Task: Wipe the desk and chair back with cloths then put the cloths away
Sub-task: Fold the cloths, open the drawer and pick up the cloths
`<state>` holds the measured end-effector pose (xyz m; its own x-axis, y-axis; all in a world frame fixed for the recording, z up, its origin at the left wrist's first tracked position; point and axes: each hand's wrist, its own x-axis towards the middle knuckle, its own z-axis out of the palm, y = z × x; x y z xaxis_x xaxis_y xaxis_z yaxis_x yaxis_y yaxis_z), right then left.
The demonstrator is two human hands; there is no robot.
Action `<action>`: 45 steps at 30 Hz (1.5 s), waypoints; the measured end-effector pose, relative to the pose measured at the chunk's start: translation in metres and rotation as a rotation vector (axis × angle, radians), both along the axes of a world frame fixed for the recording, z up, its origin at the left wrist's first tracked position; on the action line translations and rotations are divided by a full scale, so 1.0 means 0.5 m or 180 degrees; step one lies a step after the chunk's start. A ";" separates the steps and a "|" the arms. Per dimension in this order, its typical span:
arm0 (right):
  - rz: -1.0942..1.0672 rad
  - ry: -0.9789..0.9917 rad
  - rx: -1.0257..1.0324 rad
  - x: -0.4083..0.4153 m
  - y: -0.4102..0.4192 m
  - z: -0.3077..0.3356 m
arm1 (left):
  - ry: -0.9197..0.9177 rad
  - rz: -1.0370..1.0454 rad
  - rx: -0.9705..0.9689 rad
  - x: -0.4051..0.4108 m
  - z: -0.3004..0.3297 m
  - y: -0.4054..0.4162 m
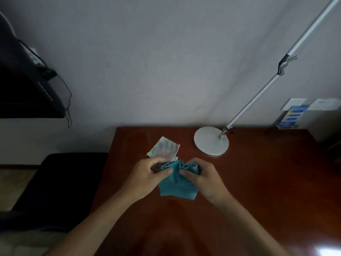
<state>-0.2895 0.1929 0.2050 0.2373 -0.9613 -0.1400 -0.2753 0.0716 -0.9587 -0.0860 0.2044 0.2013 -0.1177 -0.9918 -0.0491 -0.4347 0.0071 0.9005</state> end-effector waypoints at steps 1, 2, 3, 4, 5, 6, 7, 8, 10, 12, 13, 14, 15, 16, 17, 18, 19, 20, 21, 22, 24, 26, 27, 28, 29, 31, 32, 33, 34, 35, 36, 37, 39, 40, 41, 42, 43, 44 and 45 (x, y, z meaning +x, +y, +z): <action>0.0035 -0.0010 0.0045 -0.004 -0.012 -0.008 | -0.0020 0.0079 -0.0015 -0.008 -0.006 -0.006; 0.0066 -0.0015 0.0072 -0.006 -0.017 -0.015 | -0.0047 0.0142 -0.0048 -0.011 -0.010 -0.009; 0.0092 -0.0004 0.0096 -0.011 -0.026 -0.019 | -0.0063 0.0198 -0.0088 -0.013 -0.012 -0.015; 0.0107 0.0025 0.0106 -0.017 -0.035 -0.022 | -0.0105 0.0241 -0.0105 -0.012 -0.014 -0.020; 0.0100 0.0057 0.0099 -0.024 -0.045 -0.025 | -0.0190 0.0277 -0.0109 -0.008 -0.017 -0.028; 0.0084 0.0087 0.0073 -0.032 -0.056 -0.030 | -0.0316 0.0295 -0.0114 -0.001 -0.023 -0.037; 0.0076 0.0171 0.0043 -0.040 -0.064 -0.035 | -0.0449 0.0277 -0.0118 0.006 -0.028 -0.044; 0.0087 0.0320 -0.0001 -0.048 -0.071 -0.042 | -0.0546 0.0202 -0.0116 0.012 -0.034 -0.049; 0.0198 0.0716 -0.0070 -0.055 -0.083 -0.058 | -0.0660 -0.0013 -0.0094 0.016 -0.049 -0.058; 0.0152 0.0893 -0.0069 -0.054 -0.095 -0.072 | -0.0871 -0.0171 -0.0173 0.014 -0.061 -0.069; 0.0057 0.0931 -0.0047 -0.050 -0.104 -0.077 | -0.0994 -0.0206 -0.0229 0.014 -0.067 -0.080; -0.0042 0.0952 -0.0017 -0.046 -0.112 -0.082 | -0.1096 -0.0237 -0.0258 0.014 -0.072 -0.091; -0.0121 0.0966 -0.0002 -0.043 -0.122 -0.084 | -0.1170 -0.0253 -0.0270 0.014 -0.075 -0.105; -0.0163 0.0953 -0.0009 -0.040 -0.132 -0.083 | -0.1227 -0.0253 -0.0264 0.013 -0.075 -0.118; -0.0183 0.0939 -0.0039 -0.038 -0.140 -0.080 | -0.1275 -0.0228 -0.0255 0.011 -0.072 -0.132; -0.0199 0.0926 -0.0089 -0.036 -0.146 -0.076 | -0.1299 -0.0187 -0.0265 0.009 -0.067 -0.146; -0.0222 0.0906 -0.0143 -0.036 -0.151 -0.071 | -0.1292 -0.0127 -0.0305 0.007 -0.061 -0.158; -0.0270 0.0860 -0.0200 -0.036 -0.155 -0.066 | -0.1257 -0.0061 -0.0380 0.005 -0.053 -0.167; -0.0328 0.0797 -0.0238 -0.040 -0.157 -0.061 | -0.1211 0.0006 -0.0466 0.002 -0.046 -0.170; -0.0378 0.0721 -0.0260 -0.045 -0.159 -0.057 | -0.1157 0.0057 -0.0521 -0.001 -0.039 -0.170; -0.0454 0.0589 -0.0237 -0.057 -0.153 -0.055 | -0.1037 0.0046 -0.0434 -0.004 -0.033 -0.157; -0.0508 0.0486 -0.0097 -0.066 -0.132 -0.068 | -0.0943 -0.0108 -0.0152 -0.009 -0.047 -0.138; -0.0541 0.0459 0.0004 -0.070 -0.118 -0.083 | -0.0902 -0.0178 -0.0007 -0.013 -0.062 -0.127; -0.0561 0.0463 0.0115 -0.074 -0.099 -0.103 | -0.0850 -0.0210 0.0138 -0.017 -0.082 -0.111; -0.0566 0.0495 0.0234 -0.077 -0.079 -0.126 | -0.0809 -0.0227 0.0283 -0.022 -0.105 -0.093; -0.0505 0.0678 0.0485 -0.082 -0.034 -0.181 | -0.0800 -0.0293 0.0576 -0.030 -0.156 -0.050; -0.0454 0.0793 0.0604 -0.085 -0.009 -0.211 | -0.0810 -0.0337 0.0724 -0.034 -0.184 -0.026; -0.0411 0.0874 0.0730 -0.086 0.012 -0.238 | -0.0808 -0.0381 0.0867 -0.039 -0.211 -0.003; -0.0407 0.0928 0.0884 -0.090 0.040 -0.268 | -0.0797 -0.0415 0.1031 -0.045 -0.240 0.024; -0.0433 0.0974 0.0998 -0.091 0.061 -0.291 | -0.0796 -0.0420 0.1153 -0.049 -0.262 0.045; -0.0468 0.1018 0.1116 -0.091 0.084 -0.315 | -0.0785 -0.0416 0.1273 -0.054 -0.285 0.066; -0.0510 0.1057 0.1233 -0.092 0.108 -0.343 | -0.0774 -0.0413 0.1390 -0.061 -0.311 0.086; -0.0551 0.1105 0.1407 -0.089 0.141 -0.377 | -0.0798 -0.0363 0.1522 -0.067 -0.346 0.113; -0.0562 0.1120 0.1477 -0.087 0.152 -0.392 | -0.0822 -0.0308 0.1576 -0.069 -0.361 0.122; -0.0578 0.1113 0.1520 -0.084 0.156 -0.403 | -0.0816 -0.0220 0.1625 -0.069 -0.372 0.126; -0.0617 0.1082 0.1557 -0.080 0.156 -0.411 | -0.0776 -0.0104 0.1682 -0.068 -0.381 0.128; -0.0674 0.1046 0.1574 -0.076 0.150 -0.416 | -0.0720 0.0026 0.1730 -0.067 -0.387 0.126; -0.0708 0.1019 0.1569 -0.071 0.142 -0.422 | -0.0709 0.0161 0.1770 -0.066 -0.394 0.124; -0.0712 0.1037 0.1519 -0.064 0.128 -0.426 | -0.0761 0.0278 0.1757 -0.065 -0.400 0.118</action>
